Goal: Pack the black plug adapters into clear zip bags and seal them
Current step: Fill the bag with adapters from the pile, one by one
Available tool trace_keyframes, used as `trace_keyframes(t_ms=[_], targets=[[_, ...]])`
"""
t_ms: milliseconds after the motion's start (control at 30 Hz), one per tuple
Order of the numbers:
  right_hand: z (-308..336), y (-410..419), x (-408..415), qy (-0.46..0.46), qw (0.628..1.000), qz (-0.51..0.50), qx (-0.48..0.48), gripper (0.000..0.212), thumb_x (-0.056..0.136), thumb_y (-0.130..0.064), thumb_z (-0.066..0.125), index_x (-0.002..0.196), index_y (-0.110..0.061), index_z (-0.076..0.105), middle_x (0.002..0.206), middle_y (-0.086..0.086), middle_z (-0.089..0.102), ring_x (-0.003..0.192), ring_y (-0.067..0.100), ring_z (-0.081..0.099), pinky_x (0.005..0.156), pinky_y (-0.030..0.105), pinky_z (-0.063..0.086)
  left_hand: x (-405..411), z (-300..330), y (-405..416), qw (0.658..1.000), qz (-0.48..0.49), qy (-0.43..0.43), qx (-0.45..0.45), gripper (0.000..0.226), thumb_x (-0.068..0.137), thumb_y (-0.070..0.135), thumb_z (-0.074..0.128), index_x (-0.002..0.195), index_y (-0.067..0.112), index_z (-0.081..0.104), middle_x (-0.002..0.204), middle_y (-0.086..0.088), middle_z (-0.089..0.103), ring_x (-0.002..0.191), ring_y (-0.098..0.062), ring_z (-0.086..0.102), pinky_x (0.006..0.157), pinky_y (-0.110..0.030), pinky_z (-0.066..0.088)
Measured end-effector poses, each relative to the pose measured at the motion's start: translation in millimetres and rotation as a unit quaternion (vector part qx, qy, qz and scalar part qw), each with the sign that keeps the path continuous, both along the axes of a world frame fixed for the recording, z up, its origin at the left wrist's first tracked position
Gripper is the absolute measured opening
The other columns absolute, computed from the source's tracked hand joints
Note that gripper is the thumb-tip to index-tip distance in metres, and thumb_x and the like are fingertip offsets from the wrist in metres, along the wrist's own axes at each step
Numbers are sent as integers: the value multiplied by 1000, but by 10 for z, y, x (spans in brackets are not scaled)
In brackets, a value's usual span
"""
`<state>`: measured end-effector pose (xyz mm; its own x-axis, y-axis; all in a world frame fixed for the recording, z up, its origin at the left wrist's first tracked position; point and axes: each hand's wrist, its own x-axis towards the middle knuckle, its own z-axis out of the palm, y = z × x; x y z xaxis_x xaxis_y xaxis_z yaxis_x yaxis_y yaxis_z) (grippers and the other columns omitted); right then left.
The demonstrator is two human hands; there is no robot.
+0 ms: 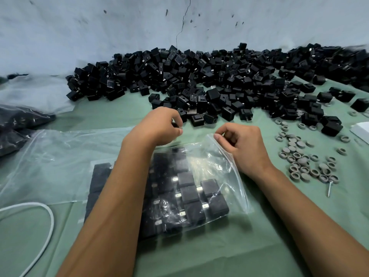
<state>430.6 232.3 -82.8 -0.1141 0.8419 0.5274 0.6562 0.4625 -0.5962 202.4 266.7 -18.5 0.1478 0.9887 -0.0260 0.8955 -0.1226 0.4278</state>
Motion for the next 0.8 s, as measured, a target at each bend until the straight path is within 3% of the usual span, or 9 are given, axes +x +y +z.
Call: trace_keyframes(t_ms=[133,300,400,500,600,700,800], targets=[[-6,-12,-5,17,1000,-8,-11,8,93,-15,75,85,-16,76,60,-5,62,53,11,54,55,24,45,63,-32,-46,1000,0,5,14,26,87,6,76,91,31,69,126,-4,54,99,-25,61,86,-32,49],[4,-2,-10,28,999,-9,-14,9,93,-15,74,84,-16,76,60,-4,63,54,13,57,54,27,48,147,-53,-61,999,32,33,-9,27,90,6,71,86,31,64,132,-8,47,99,-28,60,82,-32,44],[-6,19,28,53,998,-22,-19,11,93,-18,73,83,-21,75,59,-8,62,52,8,54,53,19,42,174,-73,-83,997,40,58,-19,15,93,7,65,98,19,73,132,-13,47,95,-33,63,83,-35,51],[-7,33,48,73,997,-35,-19,12,93,-20,73,82,-24,75,59,-9,63,52,7,55,53,17,41,187,-60,-84,997,26,67,-15,12,91,6,65,95,12,74,110,-11,69,97,-31,65,85,-40,57],[-16,36,31,77,996,-31,-21,12,93,-21,73,82,-25,74,59,-7,64,53,9,56,53,18,43,223,-40,-84,997,29,66,-4,8,89,11,68,95,13,64,98,-8,67,96,-30,63,74,-37,52],[-20,35,30,85,996,-33,-20,12,93,-21,73,82,-24,75,61,-6,65,55,12,59,53,21,46,278,-98,-68,998,43,43,-5,30,89,20,73,106,11,50,97,-6,60,90,-29,60,67,-37,49],[-10,35,35,93,995,-40,-20,11,93,-21,73,82,-23,75,62,-6,66,57,12,60,55,23,48,305,-160,-51,999,37,23,12,52,87,31,78,125,16,46,101,0,60,92,-27,58,72,-37,46]])
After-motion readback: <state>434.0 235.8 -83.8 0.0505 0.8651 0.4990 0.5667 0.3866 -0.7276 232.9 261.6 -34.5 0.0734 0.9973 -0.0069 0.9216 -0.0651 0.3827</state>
